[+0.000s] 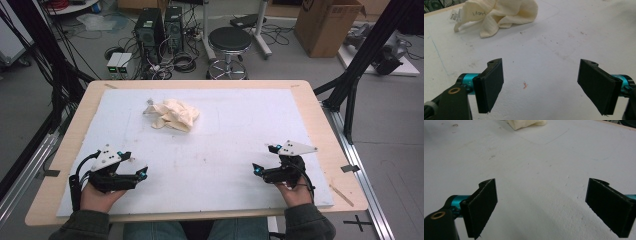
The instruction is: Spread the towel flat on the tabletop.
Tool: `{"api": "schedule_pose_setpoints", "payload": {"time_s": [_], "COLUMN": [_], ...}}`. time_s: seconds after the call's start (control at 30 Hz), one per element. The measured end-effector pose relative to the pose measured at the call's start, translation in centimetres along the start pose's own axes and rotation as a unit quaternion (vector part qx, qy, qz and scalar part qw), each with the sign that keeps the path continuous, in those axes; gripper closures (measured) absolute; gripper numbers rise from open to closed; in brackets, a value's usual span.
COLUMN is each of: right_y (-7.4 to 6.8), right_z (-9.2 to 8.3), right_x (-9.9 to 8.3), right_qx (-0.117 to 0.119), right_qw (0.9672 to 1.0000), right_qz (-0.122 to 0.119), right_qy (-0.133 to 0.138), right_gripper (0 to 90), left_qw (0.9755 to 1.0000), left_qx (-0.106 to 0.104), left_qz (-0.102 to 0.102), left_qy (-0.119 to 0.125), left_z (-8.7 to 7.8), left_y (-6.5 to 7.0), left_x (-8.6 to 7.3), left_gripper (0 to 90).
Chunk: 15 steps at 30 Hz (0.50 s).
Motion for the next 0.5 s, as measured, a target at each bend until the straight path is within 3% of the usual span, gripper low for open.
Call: {"api": "schedule_pose_setpoints", "payload": {"time_s": [0.5], "right_y": [0.2], "right_z": [-0.2], "right_x": [0.4], "right_qx": [0.006], "right_qw": [1.0], "right_qz": [-0.002], "right_qy": [0.005], "right_gripper": [9.9], "left_qw": [0.9998], "left_qx": [-0.017], "left_qz": [-0.001], "left_qy": [0.001], "left_z": [2.5], "left_y": [-0.5], "left_x": [3.4], "left_gripper": [27.7]}}
Point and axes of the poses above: each handheld gripper's, and its own axes: z roughly forward along the jaws, x roughly out of its top, y roughly to its right, the point moved 6 cm from there along z, roughly forward along the jaws, and after that the axes turned 1 degree about z, right-handed, at the moved point
